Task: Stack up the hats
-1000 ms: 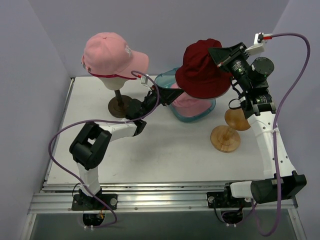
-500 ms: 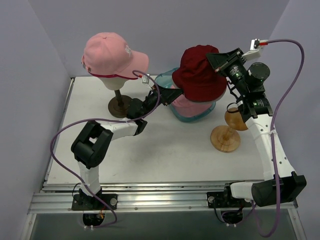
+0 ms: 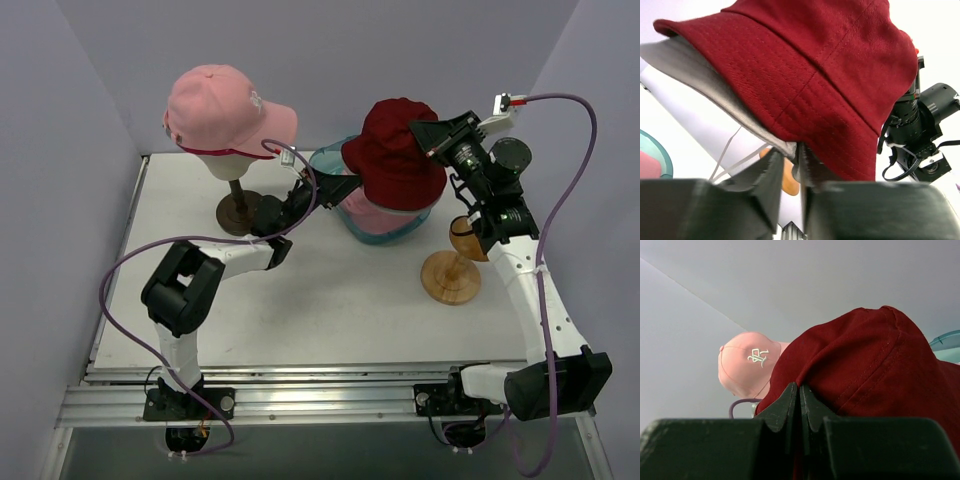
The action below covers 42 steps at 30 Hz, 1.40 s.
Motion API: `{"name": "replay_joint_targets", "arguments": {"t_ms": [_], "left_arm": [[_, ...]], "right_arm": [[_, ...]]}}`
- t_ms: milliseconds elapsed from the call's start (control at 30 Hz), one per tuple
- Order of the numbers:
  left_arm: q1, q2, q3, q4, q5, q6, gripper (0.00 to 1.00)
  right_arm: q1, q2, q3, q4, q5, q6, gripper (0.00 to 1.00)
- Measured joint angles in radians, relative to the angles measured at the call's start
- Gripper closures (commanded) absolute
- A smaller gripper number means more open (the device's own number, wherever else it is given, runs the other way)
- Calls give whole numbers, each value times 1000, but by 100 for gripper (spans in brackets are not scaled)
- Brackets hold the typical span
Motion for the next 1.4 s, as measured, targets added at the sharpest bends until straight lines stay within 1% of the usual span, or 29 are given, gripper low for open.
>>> {"name": "replay_joint_targets", "arguments": {"t_ms": [33, 100, 133, 367, 633, 767, 867, 1033, 1300, 1367, 1400], "left_arm": [[2, 0, 0, 0, 0, -3, 84], [6, 0, 0, 0, -1, -8, 96], [9, 0, 0, 0, -1, -10, 97], [24, 0, 0, 0, -1, -8, 98], [34, 57, 4, 12, -2, 23, 98], [47, 122, 35, 10, 0, 49, 98], [50, 163, 88, -7, 13, 82, 98], [50, 232, 170, -24, 23, 111, 98], [50, 294, 193, -96, 24, 147, 97], [50, 294, 193, -103, 24, 150, 93], [50, 294, 192, -102, 24, 154, 88]], "right_arm": [[0, 0, -4, 1, 0, 0, 100], [0, 0, -10, 5, 0, 0, 100], [0, 0, -12, 5, 0, 0, 100], [-24, 14, -27, 25, 0, -4, 100], [-88, 154, 53, 33, -9, -7, 100], [-114, 212, 115, 31, -18, -15, 100], [-121, 231, 147, 47, -26, -23, 100], [-126, 245, 150, 103, -40, -39, 100], [-144, 314, 150, 129, -56, -47, 100], [-148, 317, 150, 127, -56, -52, 100], [-152, 317, 150, 127, -55, -55, 100]]}}
